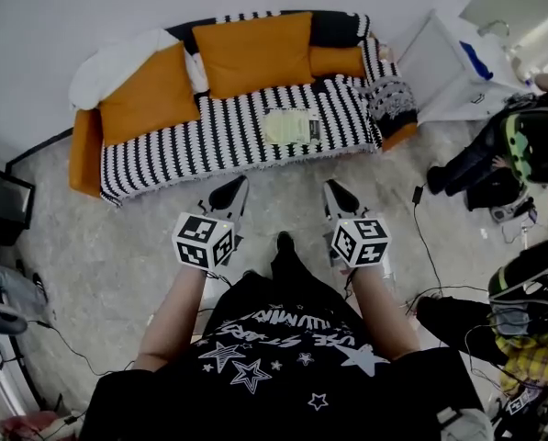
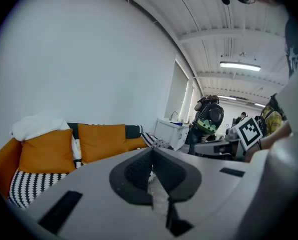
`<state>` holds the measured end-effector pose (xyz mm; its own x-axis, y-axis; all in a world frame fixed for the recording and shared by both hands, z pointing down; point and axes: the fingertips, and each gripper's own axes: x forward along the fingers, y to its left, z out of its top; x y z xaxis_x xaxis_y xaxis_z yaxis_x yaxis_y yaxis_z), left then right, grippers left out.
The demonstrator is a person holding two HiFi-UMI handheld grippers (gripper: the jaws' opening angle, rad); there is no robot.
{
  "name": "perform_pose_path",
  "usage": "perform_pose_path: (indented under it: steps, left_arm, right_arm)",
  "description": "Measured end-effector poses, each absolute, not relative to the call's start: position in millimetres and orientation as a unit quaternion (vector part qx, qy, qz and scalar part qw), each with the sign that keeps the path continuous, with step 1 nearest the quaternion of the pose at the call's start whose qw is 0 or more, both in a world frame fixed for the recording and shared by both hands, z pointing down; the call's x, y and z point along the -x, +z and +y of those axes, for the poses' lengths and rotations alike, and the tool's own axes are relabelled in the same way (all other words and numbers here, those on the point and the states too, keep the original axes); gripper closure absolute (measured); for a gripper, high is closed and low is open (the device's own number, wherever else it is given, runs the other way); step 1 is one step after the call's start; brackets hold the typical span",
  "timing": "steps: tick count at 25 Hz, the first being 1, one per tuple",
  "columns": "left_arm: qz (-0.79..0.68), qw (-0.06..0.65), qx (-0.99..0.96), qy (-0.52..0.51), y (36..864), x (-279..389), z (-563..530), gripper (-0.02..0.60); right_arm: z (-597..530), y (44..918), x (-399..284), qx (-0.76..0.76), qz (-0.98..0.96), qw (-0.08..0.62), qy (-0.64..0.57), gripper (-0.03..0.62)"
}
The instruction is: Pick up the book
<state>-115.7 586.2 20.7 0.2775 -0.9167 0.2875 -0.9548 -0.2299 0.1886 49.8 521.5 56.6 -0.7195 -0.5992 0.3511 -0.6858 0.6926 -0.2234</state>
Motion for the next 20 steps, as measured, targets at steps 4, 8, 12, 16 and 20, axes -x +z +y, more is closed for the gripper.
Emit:
perform_pose_path:
  steps: [4, 8, 12, 16, 20]
  left_arm:
    - [-0.595, 0.168, -0.784, 0.055, 21.9, 113.5, 584.8, 0.574]
    - [-0.592, 0.174, -0.785, 0.056, 27.8, 109.3, 584.7, 0.574]
    - [-0.592, 0.178, -0.784, 0.06, 27.8, 107.8, 580.2, 0.574]
    - [-0.596, 0.176, -0.781, 0.061, 33.2, 109.2, 576.7, 0.574]
    - [-0.599, 0.187, -0.776, 0.066, 38.9, 112.0, 568.1, 0.574]
  right_arm:
    - [518.6, 54.9, -46.9, -0.353, -0.912, 0.125, 0.17, 0.553]
    - [518.0, 58.1, -47.4, -0.354, -0.91, 0.126, 0.174, 0.553]
    - [513.2, 60.5, -50.1, -0.356, -0.907, 0.129, 0.182, 0.553]
    - [508.6, 71.2, -52.1, -0.359, -0.904, 0.121, 0.196, 0.553]
    - [494.0, 79.6, -50.7, -0.362, -0.901, 0.112, 0.213, 0.553]
